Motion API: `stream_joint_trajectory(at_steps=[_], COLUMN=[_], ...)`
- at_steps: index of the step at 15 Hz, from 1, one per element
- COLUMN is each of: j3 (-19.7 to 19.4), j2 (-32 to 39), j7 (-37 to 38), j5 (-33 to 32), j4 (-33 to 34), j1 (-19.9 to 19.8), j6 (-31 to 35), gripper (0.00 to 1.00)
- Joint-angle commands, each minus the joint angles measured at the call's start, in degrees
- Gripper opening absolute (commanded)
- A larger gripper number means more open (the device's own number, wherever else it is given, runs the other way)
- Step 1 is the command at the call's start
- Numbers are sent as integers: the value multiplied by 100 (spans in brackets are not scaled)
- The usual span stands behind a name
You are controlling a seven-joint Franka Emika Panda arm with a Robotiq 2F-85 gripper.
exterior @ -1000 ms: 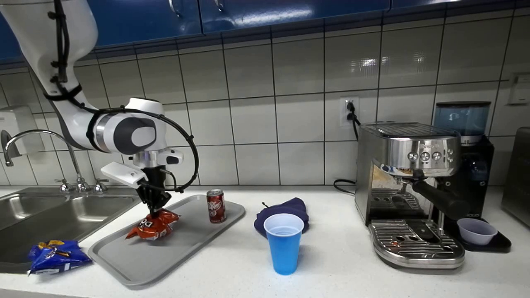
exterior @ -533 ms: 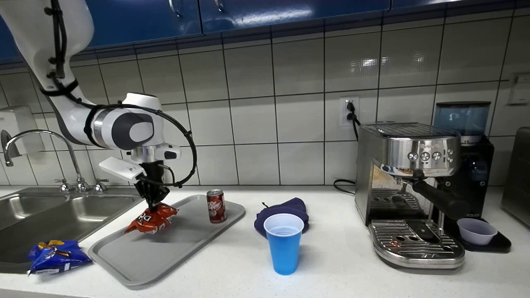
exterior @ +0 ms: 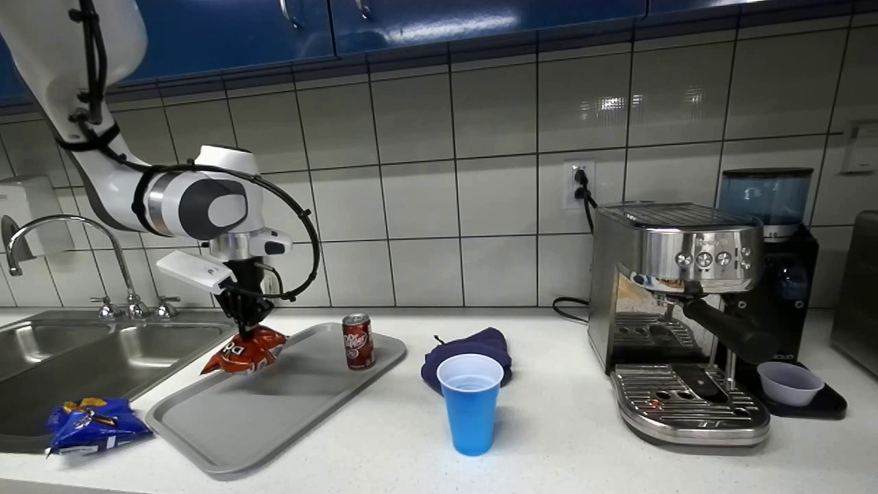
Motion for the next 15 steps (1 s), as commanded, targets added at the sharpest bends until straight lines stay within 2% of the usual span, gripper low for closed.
stream_joint_trajectory(at_steps=[1,15], j3=[101,255], j2=[-79,476], j7=[206,577], j5=[-49,-142], j4=[196,1278], j1=[55,575], j6=[-190,-343], gripper=[0,0])
